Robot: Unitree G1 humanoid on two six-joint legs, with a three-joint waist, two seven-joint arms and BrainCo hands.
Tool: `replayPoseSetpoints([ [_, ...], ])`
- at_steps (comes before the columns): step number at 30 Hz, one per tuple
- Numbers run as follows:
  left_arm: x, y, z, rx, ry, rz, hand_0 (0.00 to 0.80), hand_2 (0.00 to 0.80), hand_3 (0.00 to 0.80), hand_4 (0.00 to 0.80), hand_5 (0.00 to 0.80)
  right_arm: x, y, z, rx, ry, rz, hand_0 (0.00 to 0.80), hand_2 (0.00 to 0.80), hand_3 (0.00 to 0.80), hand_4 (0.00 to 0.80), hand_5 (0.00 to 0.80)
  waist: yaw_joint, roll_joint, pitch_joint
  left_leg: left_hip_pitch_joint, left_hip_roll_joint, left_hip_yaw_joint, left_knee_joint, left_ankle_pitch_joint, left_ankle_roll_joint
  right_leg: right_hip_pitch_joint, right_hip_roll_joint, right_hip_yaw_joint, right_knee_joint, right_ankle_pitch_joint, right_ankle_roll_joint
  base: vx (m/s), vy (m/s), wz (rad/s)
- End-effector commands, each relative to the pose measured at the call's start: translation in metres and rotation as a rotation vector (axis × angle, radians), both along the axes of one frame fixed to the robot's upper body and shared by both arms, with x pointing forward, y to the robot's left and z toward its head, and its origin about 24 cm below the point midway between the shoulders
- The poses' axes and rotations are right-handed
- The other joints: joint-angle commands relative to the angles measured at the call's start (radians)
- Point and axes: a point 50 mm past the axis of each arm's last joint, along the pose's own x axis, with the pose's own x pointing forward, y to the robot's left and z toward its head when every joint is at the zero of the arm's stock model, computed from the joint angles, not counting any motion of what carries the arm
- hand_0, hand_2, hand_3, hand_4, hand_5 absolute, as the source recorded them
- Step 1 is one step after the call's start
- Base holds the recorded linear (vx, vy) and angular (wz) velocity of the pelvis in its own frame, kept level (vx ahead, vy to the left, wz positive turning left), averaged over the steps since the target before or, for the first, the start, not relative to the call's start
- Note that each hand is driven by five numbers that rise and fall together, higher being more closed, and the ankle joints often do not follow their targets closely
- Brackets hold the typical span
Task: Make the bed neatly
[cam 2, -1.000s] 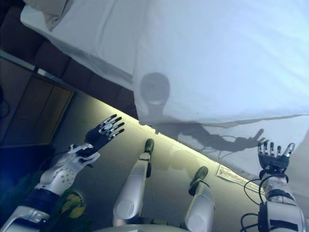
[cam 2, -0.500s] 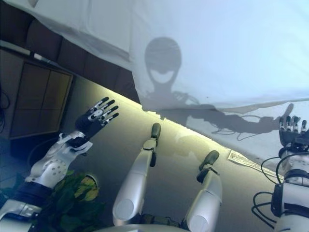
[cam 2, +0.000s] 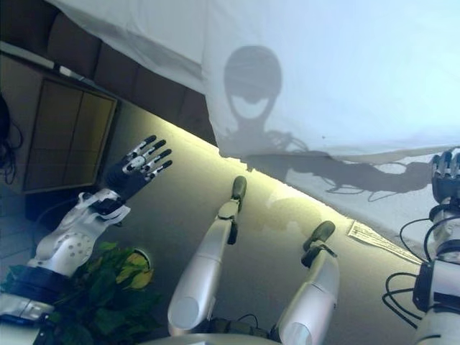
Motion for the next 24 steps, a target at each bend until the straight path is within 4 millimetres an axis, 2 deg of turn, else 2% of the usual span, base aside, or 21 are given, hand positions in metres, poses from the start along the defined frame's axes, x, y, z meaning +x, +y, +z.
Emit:
replayPoseSetpoints([
  [1, 0.002, -0.003, 0.023, -0.062, -0.107, -0.033, 0.000, 0.000, 0.000, 0.000, 0.000, -0.007, -0.015, 0.031, -0.094, -0.082, -0.029, 0.000, 0.000, 0.000, 0.000, 0.000, 0.025, 0.023, -0.022, -0.075, 0.086, -0.034, 0.091, -0.006, -0.056, -0.110, -0.028, 0.085, -0.093, 0.228, 0.051, 0.071, -0.086, 0.16],
  [6, 0.003, 0.000, 0.025, -0.054, -0.106, -0.036, 0.000, 0.000, 0.000, 0.000, 0.000, -0.009, -0.017, 0.031, -0.092, -0.090, -0.049, 0.000, 0.000, 0.000, 0.000, 0.000, 0.035, 0.022, -0.025, -0.081, 0.085, -0.041, 0.082, 0.004, -0.054, -0.120, -0.027, 0.079, -0.053, 0.210, 0.049, 0.056, -0.065, 0.16],
  [7, 0.002, 0.001, 0.024, -0.050, -0.103, -0.037, 0.000, 0.000, 0.000, 0.000, 0.000, -0.010, -0.018, 0.031, -0.093, -0.098, -0.055, 0.301, 0.301, 0.301, 0.301, 0.301, 0.037, 0.022, -0.025, -0.081, 0.084, -0.042, 0.081, 0.005, -0.053, -0.122, -0.028, 0.078, -0.048, 0.209, 0.049, 0.044, -0.046, 0.11],
  [8, 0.002, 0.002, 0.023, -0.047, -0.103, -0.039, 0.000, 0.000, 0.000, 0.000, 0.000, -0.010, -0.018, 0.030, -0.094, -0.099, -0.058, 0.458, 0.458, 0.458, 0.458, 0.458, 0.038, 0.021, -0.026, -0.082, 0.083, -0.044, 0.081, 0.006, -0.053, -0.123, -0.028, 0.078, -0.043, 0.207, 0.049, 0.042, -0.042, 0.10],
  [9, 0.002, 0.002, 0.022, -0.041, -0.100, -0.039, 0.000, 0.000, 0.000, 0.000, 0.000, -0.011, -0.017, 0.029, -0.094, -0.096, -0.064, 0.706, 0.706, 0.706, 0.706, 0.706, 0.039, 0.021, -0.026, -0.084, 0.081, -0.046, 0.083, 0.007, -0.054, -0.126, -0.027, 0.079, -0.036, 0.206, 0.048, 0.041, -0.032, 0.12],
  [10, 0.002, 0.002, 0.021, -0.039, -0.097, -0.040, 0.000, 0.000, 0.000, 0.000, 0.000, -0.010, -0.017, 0.029, -0.090, -0.091, -0.066, 0.800, 0.800, 0.800, 0.800, 0.800, 0.039, 0.020, -0.026, -0.085, 0.080, -0.048, 0.085, 0.006, -0.054, -0.129, -0.026, 0.080, -0.030, 0.205, 0.048, 0.040, -0.024, 0.13],
  [20, -0.002, 0.003, 0.012, -0.050, -0.094, -0.038, 0.000, 0.000, 0.000, 0.000, 0.000, -0.013, -0.015, 0.012, -0.017, -0.052, -0.054, 0.800, 0.800, 0.800, 0.800, 0.800, 0.034, 0.026, -0.025, -0.080, 0.075, -0.044, 0.100, -0.004, -0.053, -0.137, -0.029, 0.088, -0.024, 0.213, 0.047, 0.017, 0.027, 0.05],
  [24, -0.005, 0.001, 0.008, -0.067, -0.092, -0.035, 0.000, 0.000, 0.000, 0.000, 0.000, -0.015, -0.007, -0.009, 0.002, -0.027, -0.022, 0.800, 0.800, 0.800, 0.800, 0.800, 0.028, 0.028, -0.031, -0.062, 0.073, -0.036, 0.106, -0.016, -0.052, -0.122, -0.033, 0.087, -0.039, 0.219, 0.046, 0.014, 0.060, 0.03],
])
